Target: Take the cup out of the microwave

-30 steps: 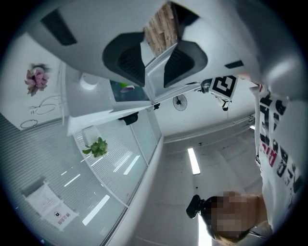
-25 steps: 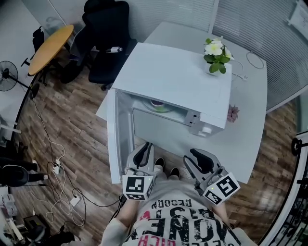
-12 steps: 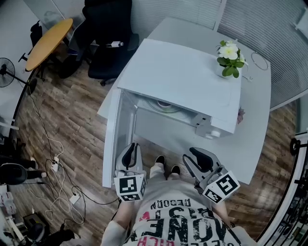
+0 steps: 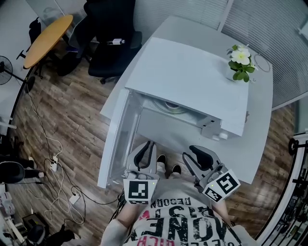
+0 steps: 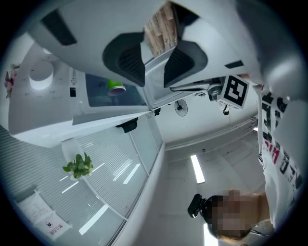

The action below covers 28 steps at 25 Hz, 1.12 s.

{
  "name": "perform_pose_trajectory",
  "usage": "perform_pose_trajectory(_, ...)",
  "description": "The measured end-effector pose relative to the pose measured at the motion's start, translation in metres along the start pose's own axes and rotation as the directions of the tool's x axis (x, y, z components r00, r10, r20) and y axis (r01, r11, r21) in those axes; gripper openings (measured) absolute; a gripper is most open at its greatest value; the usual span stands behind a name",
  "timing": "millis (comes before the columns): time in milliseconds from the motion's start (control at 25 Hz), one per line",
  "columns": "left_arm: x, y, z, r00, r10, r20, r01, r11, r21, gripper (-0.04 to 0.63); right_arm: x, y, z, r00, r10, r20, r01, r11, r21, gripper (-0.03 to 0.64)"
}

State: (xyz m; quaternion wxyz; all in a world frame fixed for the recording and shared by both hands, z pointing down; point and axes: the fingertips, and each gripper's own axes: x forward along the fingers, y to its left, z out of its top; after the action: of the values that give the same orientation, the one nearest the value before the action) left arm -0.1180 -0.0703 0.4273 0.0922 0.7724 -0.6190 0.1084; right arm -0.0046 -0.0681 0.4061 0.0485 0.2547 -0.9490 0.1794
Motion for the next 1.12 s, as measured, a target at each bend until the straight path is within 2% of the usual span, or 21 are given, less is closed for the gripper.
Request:
perform_pose_trajectory(160, 0.014, 0.004, 0.004, 0.998, -0.062, 0.027, 0.063, 0.997, -0.038, 0.051, 0.006, 0.001, 0.001, 0.999, -0.043, 0.006, 0.043, 0.999, 0.005, 0.132)
perform_pose_trajectory(560, 0.045, 0.003, 0.008, 0.969, -0.24, 0.058, 0.24, 0.971, 0.021, 0.051, 0.017, -0.008, 0.001, 0.982, -0.182, 0.04, 0.181, 0.983, 0.038, 0.132)
perform_pose_trajectory(720, 0.049, 0.012, 0.007, 0.965, -0.256, 0.055, 0.256, 0.967, 0.021, 0.051, 0.026, -0.005, 0.002, 0.979, -0.199, 0.051, 0.197, 0.979, 0.049, 0.132)
perform_pose_trajectory(880, 0.053, 0.021, 0.002, 0.97, -0.241, 0.041, 0.242, 0.97, -0.009, 0.051, 0.027, -0.01, 0.004, 0.975, -0.217, 0.053, 0.214, 0.975, 0.057, 0.132)
perform_pose_trajectory(1120, 0.064, 0.016, 0.01, 0.97, -0.236, 0.05, 0.238, 0.971, -0.022, 0.051, 0.023, -0.028, 0.009, 0.974, -0.22, 0.055, 0.216, 0.975, 0.059, 0.132)
